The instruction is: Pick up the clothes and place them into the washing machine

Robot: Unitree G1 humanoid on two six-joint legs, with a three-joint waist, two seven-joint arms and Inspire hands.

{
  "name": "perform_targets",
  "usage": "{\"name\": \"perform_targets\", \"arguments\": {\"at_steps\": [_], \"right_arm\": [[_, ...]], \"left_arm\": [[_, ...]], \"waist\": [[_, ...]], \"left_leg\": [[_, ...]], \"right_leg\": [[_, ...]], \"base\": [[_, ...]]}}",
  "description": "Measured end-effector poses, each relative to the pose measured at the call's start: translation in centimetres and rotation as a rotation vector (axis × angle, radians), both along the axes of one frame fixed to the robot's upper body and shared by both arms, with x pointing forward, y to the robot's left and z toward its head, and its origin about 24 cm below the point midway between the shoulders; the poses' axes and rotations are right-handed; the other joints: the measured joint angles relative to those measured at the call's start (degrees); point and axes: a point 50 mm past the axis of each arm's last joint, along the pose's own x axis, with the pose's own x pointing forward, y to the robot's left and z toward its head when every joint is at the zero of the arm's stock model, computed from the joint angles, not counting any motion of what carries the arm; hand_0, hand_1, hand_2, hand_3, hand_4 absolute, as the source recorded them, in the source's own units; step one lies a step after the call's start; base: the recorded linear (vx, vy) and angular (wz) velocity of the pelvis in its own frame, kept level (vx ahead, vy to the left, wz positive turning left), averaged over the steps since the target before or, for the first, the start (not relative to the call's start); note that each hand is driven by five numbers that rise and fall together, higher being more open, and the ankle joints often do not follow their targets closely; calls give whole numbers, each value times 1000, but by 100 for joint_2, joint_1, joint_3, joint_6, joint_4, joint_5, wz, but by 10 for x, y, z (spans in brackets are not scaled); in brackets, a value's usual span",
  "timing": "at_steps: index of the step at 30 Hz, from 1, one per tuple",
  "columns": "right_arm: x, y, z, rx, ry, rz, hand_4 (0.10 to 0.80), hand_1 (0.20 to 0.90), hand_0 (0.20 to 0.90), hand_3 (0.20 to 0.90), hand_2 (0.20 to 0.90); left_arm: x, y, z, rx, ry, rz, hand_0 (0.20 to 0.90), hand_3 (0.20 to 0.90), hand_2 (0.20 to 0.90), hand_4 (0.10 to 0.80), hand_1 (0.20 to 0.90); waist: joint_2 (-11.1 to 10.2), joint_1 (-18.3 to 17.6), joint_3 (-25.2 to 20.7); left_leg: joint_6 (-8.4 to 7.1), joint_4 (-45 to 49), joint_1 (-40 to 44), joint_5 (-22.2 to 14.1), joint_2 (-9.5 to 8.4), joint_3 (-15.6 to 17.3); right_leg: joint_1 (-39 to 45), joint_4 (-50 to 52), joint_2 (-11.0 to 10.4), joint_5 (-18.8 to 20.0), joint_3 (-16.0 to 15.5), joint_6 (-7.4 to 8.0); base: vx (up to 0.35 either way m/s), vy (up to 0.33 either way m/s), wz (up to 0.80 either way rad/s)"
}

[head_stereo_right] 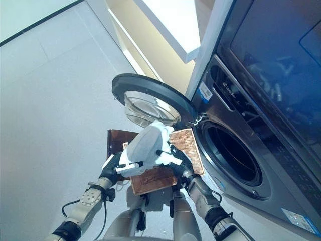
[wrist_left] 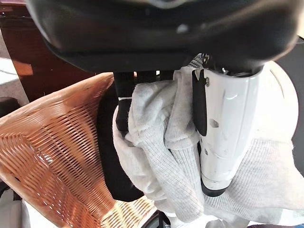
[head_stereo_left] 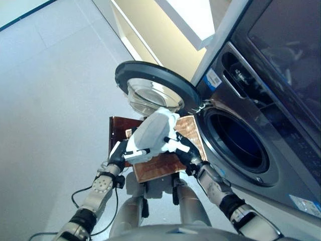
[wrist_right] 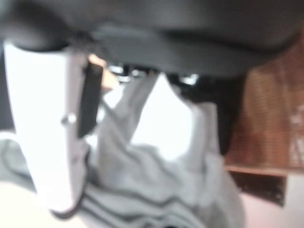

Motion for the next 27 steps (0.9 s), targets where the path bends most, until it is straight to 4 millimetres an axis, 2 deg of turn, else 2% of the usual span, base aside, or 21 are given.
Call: {"name": "perform_targets", "arguments": {"at_steps": [8,27], "right_arm": [[7,-7,8,-22,-33,5,300,200,200,200,200],[7,-7,9,-14,-42,23,300,200,200,200,200]], "left_arm": [[0,2,1,-26,2,6,200,200,200,300,200],[0,2,1,-32,2,-4,200,200,200,300,200]], "waist": [[0,44,-1],[-8,26,-26]], "left_leg": [[1,1,-5,0,-7,3],[2,13,-67,0,-5,5]], "right_leg": [[-5,4,-4,0,0,0],[-97,52,4,0,27,1]], "base": [[0,0,0],[0,0,0]]}}
